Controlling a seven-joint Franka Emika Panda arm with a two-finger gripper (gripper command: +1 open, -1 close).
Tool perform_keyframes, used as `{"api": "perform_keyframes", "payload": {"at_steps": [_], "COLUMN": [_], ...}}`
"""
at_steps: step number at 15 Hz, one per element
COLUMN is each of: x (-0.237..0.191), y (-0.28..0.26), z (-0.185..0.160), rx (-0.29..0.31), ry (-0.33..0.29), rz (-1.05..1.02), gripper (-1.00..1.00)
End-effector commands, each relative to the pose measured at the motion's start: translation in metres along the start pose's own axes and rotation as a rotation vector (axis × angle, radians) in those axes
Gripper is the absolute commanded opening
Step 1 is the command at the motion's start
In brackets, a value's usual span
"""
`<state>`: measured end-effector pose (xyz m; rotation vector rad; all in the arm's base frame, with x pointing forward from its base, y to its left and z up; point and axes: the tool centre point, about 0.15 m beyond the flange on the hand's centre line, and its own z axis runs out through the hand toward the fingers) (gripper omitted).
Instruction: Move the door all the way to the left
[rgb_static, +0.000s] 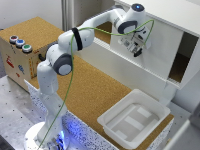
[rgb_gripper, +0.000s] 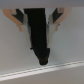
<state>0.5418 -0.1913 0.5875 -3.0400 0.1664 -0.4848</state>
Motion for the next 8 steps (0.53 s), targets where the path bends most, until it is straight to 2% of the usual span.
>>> {"api": "perform_keyframes", "payload": {"at_steps": [1, 8], "x": [0.002, 0.002], "y": [-0.054, -0.089], "z": [0.060, 0.067], "rx": [-0.107, -0.139], "ry": [0.033, 0.018], "rz": [0.026, 0.018], "gripper": [-1.00, -1.00]}}
